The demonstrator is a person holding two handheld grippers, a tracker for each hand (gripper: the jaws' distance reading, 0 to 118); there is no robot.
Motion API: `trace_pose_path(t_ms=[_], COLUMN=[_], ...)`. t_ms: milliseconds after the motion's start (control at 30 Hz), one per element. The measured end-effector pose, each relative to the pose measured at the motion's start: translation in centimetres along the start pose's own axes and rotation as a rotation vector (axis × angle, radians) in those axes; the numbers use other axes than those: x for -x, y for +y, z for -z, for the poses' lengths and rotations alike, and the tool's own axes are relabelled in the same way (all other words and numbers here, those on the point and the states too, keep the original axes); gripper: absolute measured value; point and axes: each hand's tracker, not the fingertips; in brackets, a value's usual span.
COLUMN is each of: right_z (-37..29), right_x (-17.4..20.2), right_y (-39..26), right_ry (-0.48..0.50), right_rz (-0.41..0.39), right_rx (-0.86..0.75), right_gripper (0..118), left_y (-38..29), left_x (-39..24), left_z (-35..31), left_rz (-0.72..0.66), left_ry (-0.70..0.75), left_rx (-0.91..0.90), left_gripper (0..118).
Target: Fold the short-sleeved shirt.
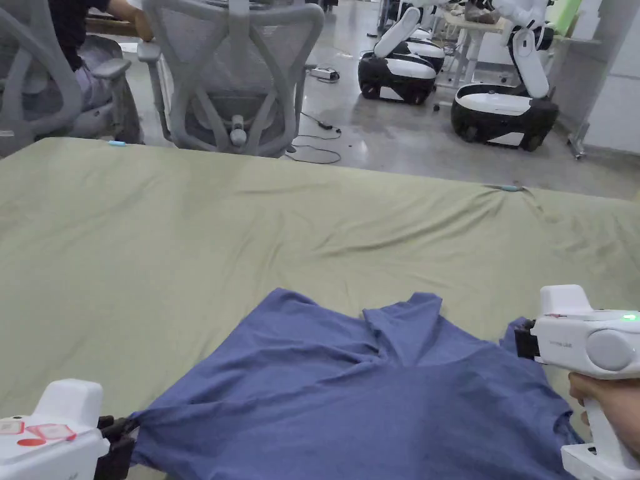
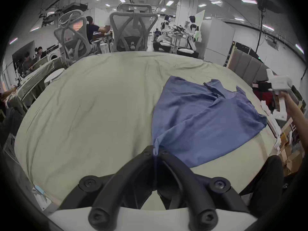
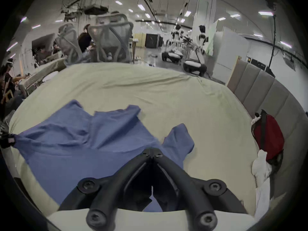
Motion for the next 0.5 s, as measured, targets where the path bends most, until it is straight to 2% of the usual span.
trace_pose_path(t_ms=[100,133,167,200,233,267,300,367,500], right_z=[4.7,6.4,8.0,9.8,11.6,12.9,14.0,15.8,17.2], right_x=[-0.8,-0.8,-0.9,-0.9,-1.0,-0.8,-0.7,-0.8,-0.9], right_y=[2.1,2.7,3.1,3.5,3.7,3.7,3.7,3.6,2.0], right_ry=[0.053,0.082,0.114,0.147,0.154,0.143,0.131,0.118,0.101], right_rz=[0.033,0.061,0.088,0.115,0.124,0.115,0.108,0.107,0.126], right_rx=[0.057,0.081,0.115,0.153,0.185,0.192,0.187,0.210,0.309], right_gripper=[2,14,52,86,110,118,113,110,82], left_y=[0.2,0.3,0.6,0.6,0.7,0.8,1.0,1.0,1.2], left_x=[0.6,0.7,0.6,0.7,0.9,1.1,1.1,1.2,1.0], left_z=[1.2,1.6,2.0,2.4,2.7,3.0,3.5,4.1,4.7], left_rz=[-0.013,-0.010,-0.007,-0.009,-0.010,-0.013,-0.012,-0.008,-0.007], left_ry=[0.005,0.008,0.012,0.017,0.019,0.021,0.027,0.040,0.038], left_rx=[0.013,0.020,0.029,0.034,0.037,0.043,0.049,0.061,0.081], left_gripper=[0,0,0,0,0,0,0,0,0])
